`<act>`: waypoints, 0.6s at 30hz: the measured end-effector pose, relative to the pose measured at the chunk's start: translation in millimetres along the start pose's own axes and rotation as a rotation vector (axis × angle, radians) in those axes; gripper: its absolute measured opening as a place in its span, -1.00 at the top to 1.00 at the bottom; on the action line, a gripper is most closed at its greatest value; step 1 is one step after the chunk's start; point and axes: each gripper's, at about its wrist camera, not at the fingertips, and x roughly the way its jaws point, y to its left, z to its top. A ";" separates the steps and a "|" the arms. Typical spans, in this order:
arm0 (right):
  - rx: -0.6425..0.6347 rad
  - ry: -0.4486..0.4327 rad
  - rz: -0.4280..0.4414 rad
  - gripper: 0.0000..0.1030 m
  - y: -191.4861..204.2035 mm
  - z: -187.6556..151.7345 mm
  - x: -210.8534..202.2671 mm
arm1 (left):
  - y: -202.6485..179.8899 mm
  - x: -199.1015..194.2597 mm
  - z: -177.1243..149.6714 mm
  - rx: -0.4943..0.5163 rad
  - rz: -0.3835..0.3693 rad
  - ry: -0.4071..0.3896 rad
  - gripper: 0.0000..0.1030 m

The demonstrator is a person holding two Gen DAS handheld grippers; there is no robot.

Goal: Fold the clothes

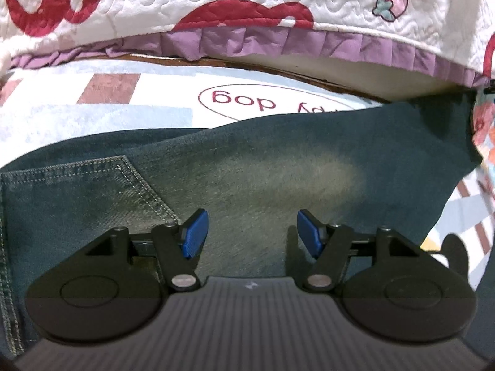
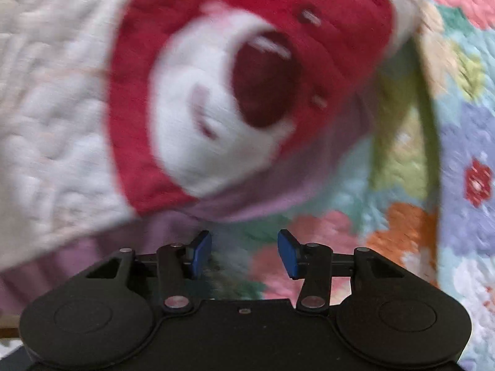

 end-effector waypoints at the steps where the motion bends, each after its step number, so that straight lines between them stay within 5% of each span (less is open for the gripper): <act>1: 0.046 -0.003 0.008 -0.04 -10.7 -4.2 -1.6 | -1.5 -0.2 0.2 0.002 -0.002 0.000 -0.22; 10: 0.489 0.219 0.174 -0.14 -105.2 -118.4 15.8 | -44.6 5.7 -7.7 0.039 -0.157 0.051 -0.23; 13: 0.626 0.226 0.262 -0.12 -113.9 -158.5 22.9 | -61.6 9.6 -15.9 0.079 -0.164 0.074 -0.24; 18: 0.625 0.165 0.349 0.35 -103.1 -184.4 29.6 | -67.8 5.3 -20.4 0.115 -0.152 0.078 -0.26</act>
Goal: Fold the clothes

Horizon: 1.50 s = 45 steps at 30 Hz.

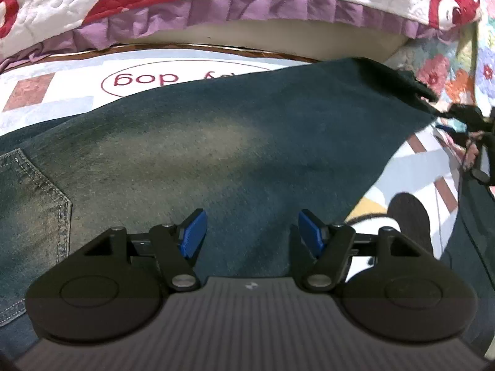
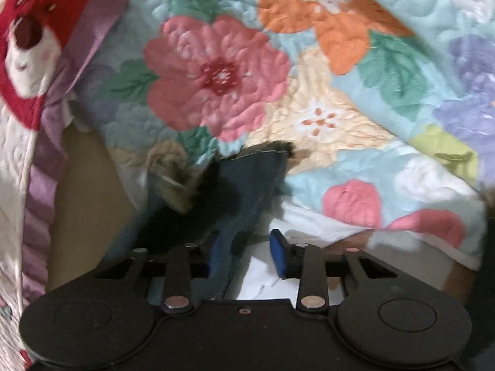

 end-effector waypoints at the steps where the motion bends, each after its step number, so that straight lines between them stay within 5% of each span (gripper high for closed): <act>1: -0.038 -0.008 0.007 0.36 5.5 0.1 5.2 | 0.5 -0.6 -0.2 0.001 -0.001 0.002 -0.26; 7: -0.123 0.013 -0.147 0.36 19.0 -3.4 19.4 | 3.5 -1.3 0.7 -0.002 -0.002 0.007 -0.26; 14: -0.145 -0.047 -0.158 0.18 22.6 -7.0 26.6 | 3.0 -0.7 1.6 0.011 0.009 0.013 -0.28; 18: -0.054 -0.082 -0.133 0.12 19.8 2.8 30.5 | 2.5 -0.8 1.8 0.021 0.015 0.017 -0.28; 19: -0.022 -0.090 -0.118 0.21 18.8 5.4 30.6 | 2.3 -0.9 1.8 0.023 0.017 0.019 -0.29; 20: -0.003 -0.099 -0.103 0.83 19.8 8.4 29.9 | 2.2 -0.9 1.9 0.026 0.019 0.020 -0.28; 25: -0.189 -0.231 -0.048 0.92 68.5 31.6 -10.8 | 2.9 -2.9 3.4 0.024 0.016 0.024 -0.29; 28: -0.365 -0.251 -0.260 0.96 80.4 43.4 -15.7 | 3.5 -3.1 4.5 0.020 -0.012 0.029 -0.29; 30: -0.470 -0.252 -0.403 0.87 85.9 50.1 -17.3 | 2.5 -0.3 4.3 0.020 -0.021 0.048 -0.29; 33: -0.492 -0.139 -0.620 0.71 66.4 44.2 -3.4 | -4.1 1.5 1.4 0.053 -0.002 0.055 -0.30; 41: -0.548 -0.086 -0.623 0.51 65.8 1.2 -18.4 | 5.8 -8.1 2.8 0.023 0.002 0.067 -0.31; 45: -0.461 -0.084 -0.517 0.24 79.2 -2.3 -30.6 | 32.5 -40.0 -6.7 -0.064 0.085 0.074 -0.31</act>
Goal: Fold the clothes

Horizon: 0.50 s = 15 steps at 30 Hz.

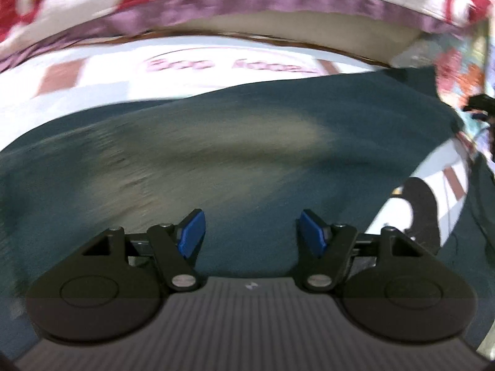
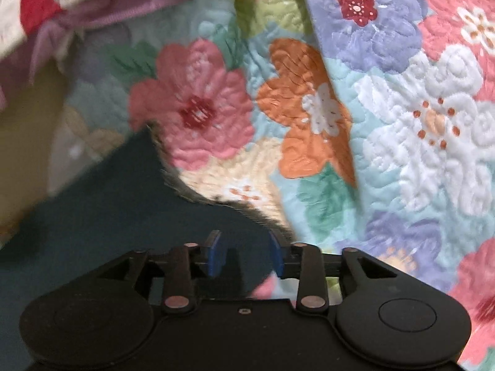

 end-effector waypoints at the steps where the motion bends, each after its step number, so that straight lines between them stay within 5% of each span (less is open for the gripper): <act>1: 0.031 0.006 0.050 0.24 2.0 -0.7 -4.9 | 11.9 -12.9 -11.6 -0.043 0.021 -0.009 -0.31; 6: 0.062 0.033 0.428 0.24 23.2 -40.1 -53.7 | 71.6 -77.6 -69.5 -0.257 0.128 -0.055 -0.31; 10: -0.049 0.077 0.728 0.24 40.9 -100.8 -126.5 | 119.3 -129.3 -115.9 -0.428 0.213 -0.091 -0.32; 15: -0.378 0.061 0.885 0.15 74.9 -180.8 -218.1 | 156.2 -177.8 -169.3 -0.576 0.270 -0.135 -0.40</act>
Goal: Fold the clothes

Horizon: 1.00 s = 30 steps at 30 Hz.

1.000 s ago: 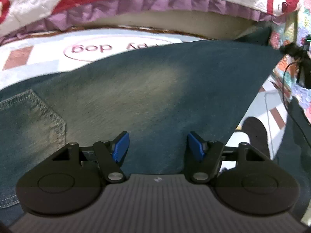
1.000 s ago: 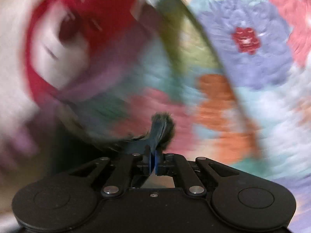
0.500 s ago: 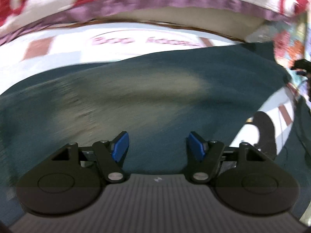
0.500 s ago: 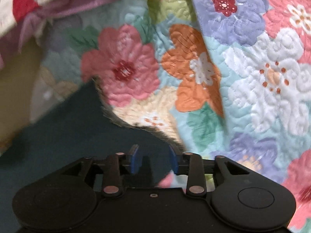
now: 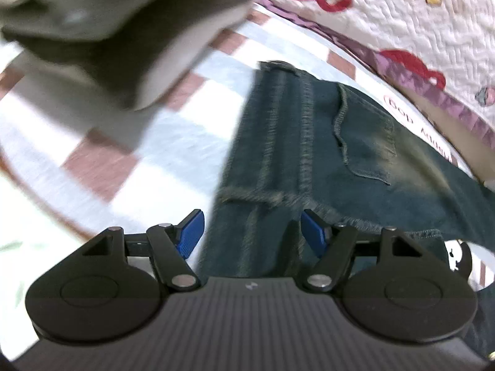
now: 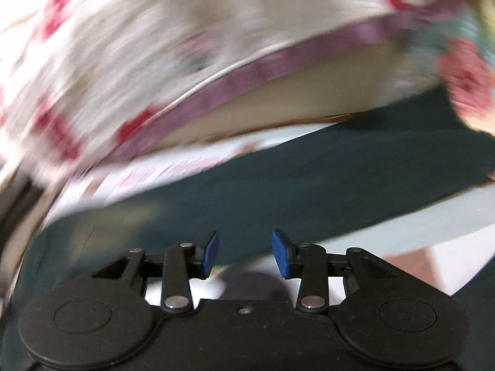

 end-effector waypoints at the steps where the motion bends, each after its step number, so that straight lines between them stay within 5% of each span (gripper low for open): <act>1: -0.069 0.012 0.031 0.13 22.5 -9.8 -3.7 | 6.0 -0.5 -8.7 -0.017 -0.005 0.019 -0.48; 5: -0.186 -0.010 0.169 -0.04 90.4 -44.3 -21.3 | 26.1 -2.5 -37.7 -0.118 -0.083 0.094 -0.49; 8: -0.214 -0.033 0.227 -0.15 119.9 -69.1 -33.1 | 16.3 -19.0 -39.6 -0.082 -0.074 0.050 -0.49; 17: -0.613 0.026 0.235 -0.16 145.7 -129.0 -95.3 | -38.2 -81.7 -64.5 0.248 -0.076 0.065 -0.50; 24: -0.762 0.144 0.196 -0.15 137.1 -174.8 -96.2 | -103.0 -107.4 -106.8 0.674 -0.096 0.080 -0.50; 30: -0.789 0.116 0.180 -0.17 124.7 -193.0 -104.0 | -129.8 -112.8 -137.7 0.933 -0.064 0.064 -0.50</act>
